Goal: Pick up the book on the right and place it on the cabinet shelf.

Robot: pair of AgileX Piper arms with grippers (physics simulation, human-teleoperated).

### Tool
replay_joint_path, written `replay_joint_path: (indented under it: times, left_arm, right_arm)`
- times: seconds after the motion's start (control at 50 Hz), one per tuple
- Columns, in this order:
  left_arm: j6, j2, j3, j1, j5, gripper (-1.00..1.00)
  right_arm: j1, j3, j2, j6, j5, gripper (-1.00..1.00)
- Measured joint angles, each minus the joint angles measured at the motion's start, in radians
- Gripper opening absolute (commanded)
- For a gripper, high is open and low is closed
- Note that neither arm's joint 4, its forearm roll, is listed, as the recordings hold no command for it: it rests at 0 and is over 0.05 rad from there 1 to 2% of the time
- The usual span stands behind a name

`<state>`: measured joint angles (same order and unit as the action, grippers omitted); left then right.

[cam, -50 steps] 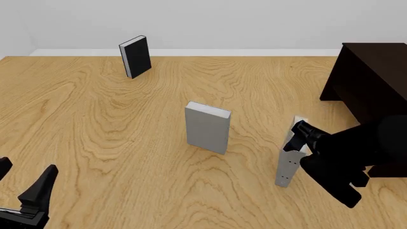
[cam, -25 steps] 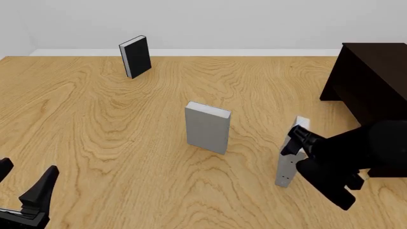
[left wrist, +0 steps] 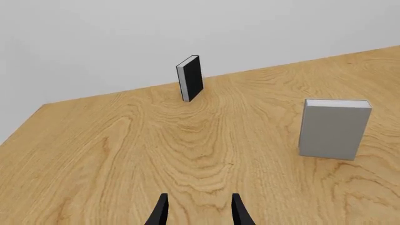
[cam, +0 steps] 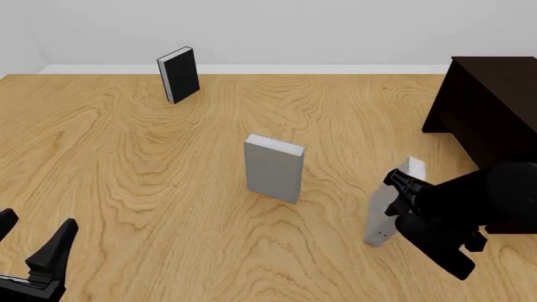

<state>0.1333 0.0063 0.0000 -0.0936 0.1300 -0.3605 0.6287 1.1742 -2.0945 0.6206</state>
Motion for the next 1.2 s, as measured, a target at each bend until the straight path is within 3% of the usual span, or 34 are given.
replay_joint_path:
  times: [0.74,1.2]
  left_arm:
    - [0.002,-0.001,0.000,-0.008,-0.005,1.00]
    - [0.020,0.000,0.000,-0.015,-0.012,1.00]
  right_arm:
    - [0.045,0.030,-0.078,0.000,0.035,-1.00]
    - [0.134,0.040,-0.089,0.000,-0.124,-1.00]
